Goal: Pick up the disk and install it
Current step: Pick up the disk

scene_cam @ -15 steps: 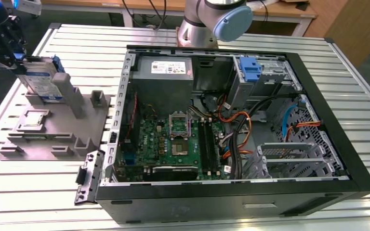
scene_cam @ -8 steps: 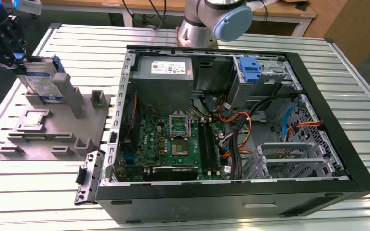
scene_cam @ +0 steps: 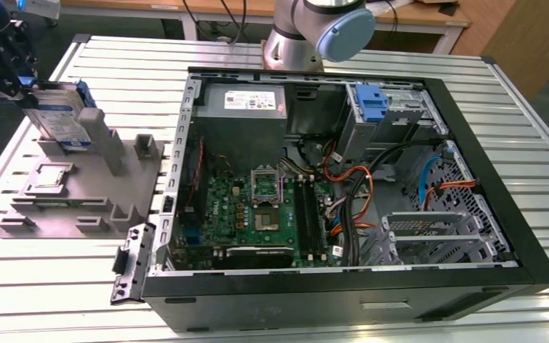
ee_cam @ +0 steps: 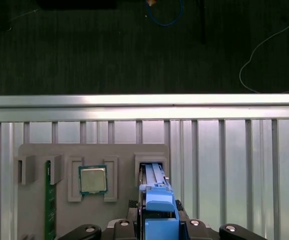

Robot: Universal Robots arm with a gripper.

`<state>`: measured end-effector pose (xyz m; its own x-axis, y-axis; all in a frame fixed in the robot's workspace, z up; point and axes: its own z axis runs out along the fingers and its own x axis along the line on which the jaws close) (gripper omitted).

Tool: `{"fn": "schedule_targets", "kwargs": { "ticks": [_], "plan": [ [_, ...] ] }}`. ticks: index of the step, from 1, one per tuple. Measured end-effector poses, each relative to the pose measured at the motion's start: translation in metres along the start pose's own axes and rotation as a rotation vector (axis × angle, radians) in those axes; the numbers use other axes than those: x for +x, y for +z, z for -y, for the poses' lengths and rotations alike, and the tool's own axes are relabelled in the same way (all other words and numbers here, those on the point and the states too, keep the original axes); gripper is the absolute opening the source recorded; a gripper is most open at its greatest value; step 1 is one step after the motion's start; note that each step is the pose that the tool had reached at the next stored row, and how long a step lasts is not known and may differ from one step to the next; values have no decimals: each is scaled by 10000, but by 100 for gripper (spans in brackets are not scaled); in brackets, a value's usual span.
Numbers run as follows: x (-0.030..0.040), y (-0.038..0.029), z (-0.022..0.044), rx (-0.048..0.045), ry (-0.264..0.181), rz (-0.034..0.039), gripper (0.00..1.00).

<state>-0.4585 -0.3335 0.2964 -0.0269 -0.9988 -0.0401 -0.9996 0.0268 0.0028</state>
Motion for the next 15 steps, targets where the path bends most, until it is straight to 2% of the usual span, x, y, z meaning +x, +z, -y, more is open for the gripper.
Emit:
{"fn": "schedule_targets", "kwargs": {
  "ticks": [4, 15],
  "plan": [
    [-2, -43, 0, 0, 0, -33, 36],
    [-8, -185, -1, 1, 0, -66, 36]
  ]
}}
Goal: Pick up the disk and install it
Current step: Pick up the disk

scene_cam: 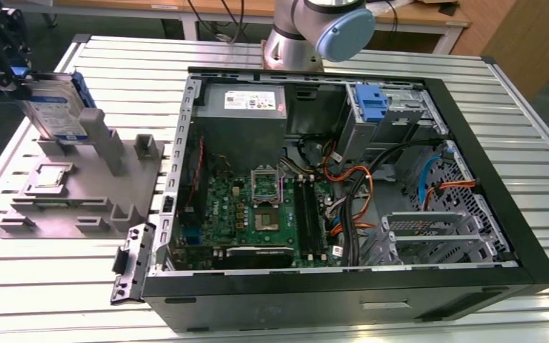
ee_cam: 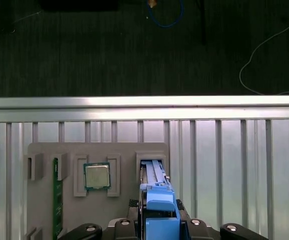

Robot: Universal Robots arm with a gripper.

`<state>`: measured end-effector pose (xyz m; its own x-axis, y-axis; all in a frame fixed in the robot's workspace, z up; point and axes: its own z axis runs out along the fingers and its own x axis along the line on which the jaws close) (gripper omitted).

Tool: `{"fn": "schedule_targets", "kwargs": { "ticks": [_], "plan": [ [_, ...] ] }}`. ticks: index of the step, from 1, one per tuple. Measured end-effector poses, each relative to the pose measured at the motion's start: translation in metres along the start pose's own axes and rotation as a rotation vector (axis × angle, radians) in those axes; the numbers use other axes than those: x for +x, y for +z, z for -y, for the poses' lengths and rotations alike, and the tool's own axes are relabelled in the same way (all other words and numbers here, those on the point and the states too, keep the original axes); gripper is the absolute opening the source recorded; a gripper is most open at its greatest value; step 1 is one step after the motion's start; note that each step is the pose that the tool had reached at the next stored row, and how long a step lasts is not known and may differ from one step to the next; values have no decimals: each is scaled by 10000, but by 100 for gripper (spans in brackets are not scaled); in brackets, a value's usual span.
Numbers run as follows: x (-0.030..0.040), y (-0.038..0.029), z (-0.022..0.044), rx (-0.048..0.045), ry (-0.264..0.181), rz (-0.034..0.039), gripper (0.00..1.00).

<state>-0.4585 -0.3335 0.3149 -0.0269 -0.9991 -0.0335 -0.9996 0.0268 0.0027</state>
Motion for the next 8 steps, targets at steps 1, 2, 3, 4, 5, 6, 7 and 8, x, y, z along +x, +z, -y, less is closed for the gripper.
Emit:
{"fn": "schedule_targets", "kwargs": {
  "ticks": [1, 2, 3, 4, 5, 6, 7, 8],
  "plan": [
    [0, -13, 0, 0, 0, -2, 36],
    [-1, -28, 0, 0, 0, -4, 36],
    [-1, -44, 0, 0, 0, -6, 36],
    [-2, -60, 0, 0, 0, -7, 36],
    [-2, -75, 0, 0, 0, -7, 36],
    [-3, -90, 0, 1, 0, -9, 36],
    [-4, -105, -1, 0, 0, -11, 36],
    [-4, -117, -1, -1, 0, -13, 36]
  ]
}}
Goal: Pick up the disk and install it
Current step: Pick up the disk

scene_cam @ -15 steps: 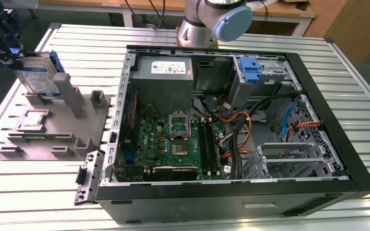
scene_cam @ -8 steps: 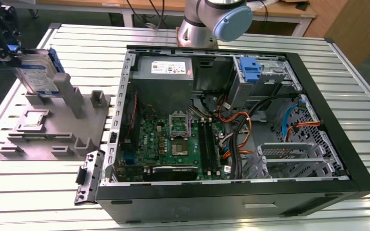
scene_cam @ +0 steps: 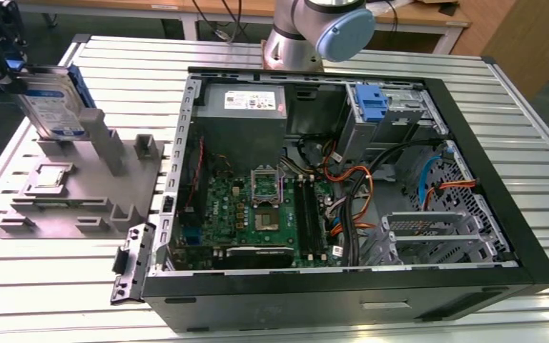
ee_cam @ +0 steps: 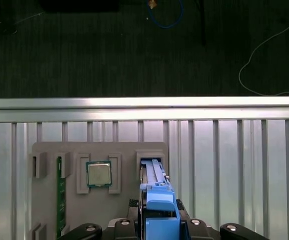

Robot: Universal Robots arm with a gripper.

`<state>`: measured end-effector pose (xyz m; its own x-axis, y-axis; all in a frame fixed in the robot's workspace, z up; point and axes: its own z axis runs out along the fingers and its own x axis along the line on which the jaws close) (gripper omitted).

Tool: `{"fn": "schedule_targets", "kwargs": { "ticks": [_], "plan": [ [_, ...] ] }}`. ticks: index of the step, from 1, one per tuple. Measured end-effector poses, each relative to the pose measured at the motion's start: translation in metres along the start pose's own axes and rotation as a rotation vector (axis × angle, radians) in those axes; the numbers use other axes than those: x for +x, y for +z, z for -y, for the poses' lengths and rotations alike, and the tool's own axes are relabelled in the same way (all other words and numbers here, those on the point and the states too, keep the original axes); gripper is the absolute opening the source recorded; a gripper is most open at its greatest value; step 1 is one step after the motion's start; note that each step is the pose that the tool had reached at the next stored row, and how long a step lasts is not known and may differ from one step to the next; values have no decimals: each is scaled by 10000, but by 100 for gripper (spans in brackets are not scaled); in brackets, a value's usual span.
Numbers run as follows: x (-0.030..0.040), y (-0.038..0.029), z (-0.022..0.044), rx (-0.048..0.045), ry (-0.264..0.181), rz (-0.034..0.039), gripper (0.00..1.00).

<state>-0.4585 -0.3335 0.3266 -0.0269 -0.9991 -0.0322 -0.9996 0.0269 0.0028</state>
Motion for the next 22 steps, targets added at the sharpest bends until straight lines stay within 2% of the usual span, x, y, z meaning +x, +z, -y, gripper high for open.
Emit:
{"fn": "schedule_targets", "kwargs": {
  "ticks": [9, 18, 22],
  "plan": [
    [-1, -21, 0, -3, 0, -3, 36],
    [-5, -135, -1, 1, 0, 6, 36],
    [-7, -208, -1, 0, 0, 5, 36]
  ]
}}
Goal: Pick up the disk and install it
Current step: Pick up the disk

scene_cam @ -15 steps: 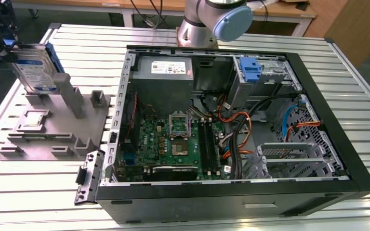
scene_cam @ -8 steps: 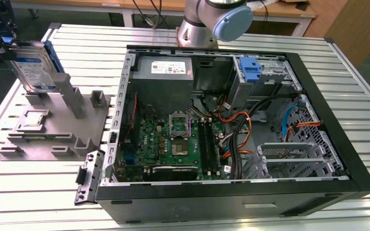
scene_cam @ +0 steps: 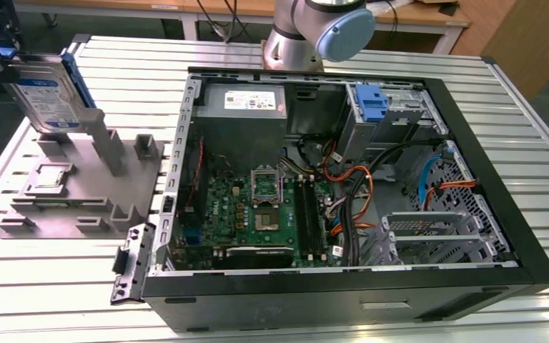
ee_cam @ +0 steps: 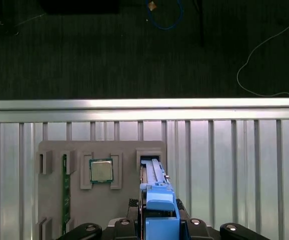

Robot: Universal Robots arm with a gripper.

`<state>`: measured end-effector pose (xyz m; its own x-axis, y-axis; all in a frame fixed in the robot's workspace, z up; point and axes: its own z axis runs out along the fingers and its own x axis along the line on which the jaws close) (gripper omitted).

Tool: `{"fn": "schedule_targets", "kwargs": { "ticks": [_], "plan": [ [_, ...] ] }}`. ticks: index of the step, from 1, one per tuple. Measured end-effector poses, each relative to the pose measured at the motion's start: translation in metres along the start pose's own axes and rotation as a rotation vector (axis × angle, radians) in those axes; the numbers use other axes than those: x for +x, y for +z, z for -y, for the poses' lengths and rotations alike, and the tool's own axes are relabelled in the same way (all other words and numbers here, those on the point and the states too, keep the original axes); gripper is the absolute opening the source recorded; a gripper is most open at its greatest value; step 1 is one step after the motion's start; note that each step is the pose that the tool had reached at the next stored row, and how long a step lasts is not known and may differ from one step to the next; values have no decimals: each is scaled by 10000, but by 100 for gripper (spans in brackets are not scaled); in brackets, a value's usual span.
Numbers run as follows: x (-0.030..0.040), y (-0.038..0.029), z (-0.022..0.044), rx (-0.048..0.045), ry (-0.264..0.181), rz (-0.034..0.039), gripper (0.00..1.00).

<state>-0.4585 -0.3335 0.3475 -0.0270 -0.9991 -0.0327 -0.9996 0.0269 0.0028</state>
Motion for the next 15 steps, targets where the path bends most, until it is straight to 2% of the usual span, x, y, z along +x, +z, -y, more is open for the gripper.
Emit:
{"fn": "schedule_targets", "kwargs": {
  "ticks": [15],
  "plan": [
    [-6, -186, 0, 0, 0, 2, 36]
  ]
}}
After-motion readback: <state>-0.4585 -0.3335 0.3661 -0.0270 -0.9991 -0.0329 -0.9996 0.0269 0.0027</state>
